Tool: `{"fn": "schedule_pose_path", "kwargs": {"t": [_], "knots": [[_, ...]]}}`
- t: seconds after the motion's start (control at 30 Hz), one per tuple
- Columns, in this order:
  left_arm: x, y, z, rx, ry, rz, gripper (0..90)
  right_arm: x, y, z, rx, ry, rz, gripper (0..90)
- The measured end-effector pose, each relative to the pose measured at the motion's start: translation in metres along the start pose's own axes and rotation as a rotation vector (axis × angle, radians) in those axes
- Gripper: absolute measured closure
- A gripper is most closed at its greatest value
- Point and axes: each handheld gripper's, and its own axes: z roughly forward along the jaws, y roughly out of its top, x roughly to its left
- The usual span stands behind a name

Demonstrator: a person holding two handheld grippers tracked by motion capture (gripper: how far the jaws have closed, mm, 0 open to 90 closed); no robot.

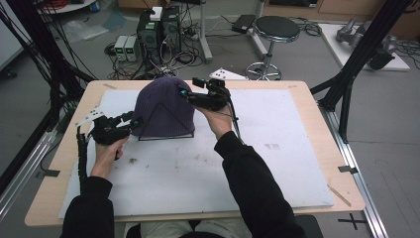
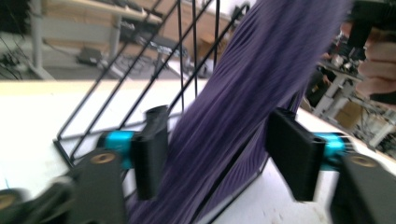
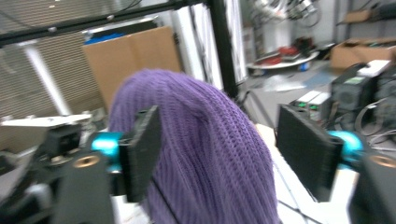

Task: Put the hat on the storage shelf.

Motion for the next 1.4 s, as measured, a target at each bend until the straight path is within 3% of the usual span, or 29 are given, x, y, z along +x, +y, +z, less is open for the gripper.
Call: {"fn": "schedule_pose_path", "kwargs": {"t": [0.07,0.13,0.4,0.5,0.6,0.73,0.8,0.83,0.87,1.0,1.03,1.07,1.17,1.27,1.4], "knots": [[-0.005,0.005,-0.002,-0.062,0.002,-0.001,28.3,0.001,0.002,-0.004,-0.016,-0.047,-0.015,17.5],[-0.009,0.008,-0.004,-0.094,0.022,0.016,23.5,0.002,0.005,-0.007,-0.032,-0.085,-0.032,11.5],[-0.017,0.016,-0.013,-0.165,0.066,0.031,16.9,0.005,0.012,-0.027,-0.123,-0.168,-0.068,11.4],[-0.021,0.017,-0.017,-0.243,0.075,0.023,16.6,0.006,0.012,-0.034,-0.166,-0.194,-0.095,11.4],[-0.029,0.019,-0.021,-0.286,0.109,0.053,15.5,0.004,0.008,-0.047,-0.208,-0.227,-0.098,11.3],[-0.037,0.020,-0.026,-0.317,0.129,0.070,14.9,0.003,0.006,-0.061,-0.221,-0.240,-0.101,11.3],[-0.042,0.021,-0.032,-0.346,0.159,0.094,14.8,0.002,0.006,-0.078,-0.237,-0.262,-0.119,11.3],[-0.042,0.021,-0.032,-0.346,0.159,0.094,14.8,0.002,0.006,-0.078,-0.237,-0.262,-0.119,11.3],[-0.044,0.021,-0.034,-0.358,0.166,0.097,14.8,0.000,0.004,-0.092,-0.237,-0.278,-0.137,11.3],[-0.052,0.019,-0.041,-0.386,0.214,0.130,14.5,-0.006,-0.001,-0.119,-0.233,-0.344,-0.166,11.4],[-0.054,0.019,-0.042,-0.388,0.224,0.144,14.5,-0.006,-0.001,-0.119,-0.233,-0.344,-0.166,11.4],[-0.056,0.019,-0.043,-0.388,0.232,0.154,14.4,-0.009,-0.004,-0.133,-0.235,-0.366,-0.183,11.4],[-0.062,0.019,-0.045,-0.387,0.228,0.174,14.2,-0.011,-0.007,-0.143,-0.220,-0.380,-0.191,11.3],[-0.070,0.018,-0.046,-0.382,0.237,0.214,13.7,-0.016,-0.015,-0.167,-0.229,-0.423,-0.203,11.4],[-0.074,0.016,-0.048,-0.385,0.248,0.221,13.6,-0.021,-0.023,-0.185,-0.247,-0.460,-0.206,11.3]]}}
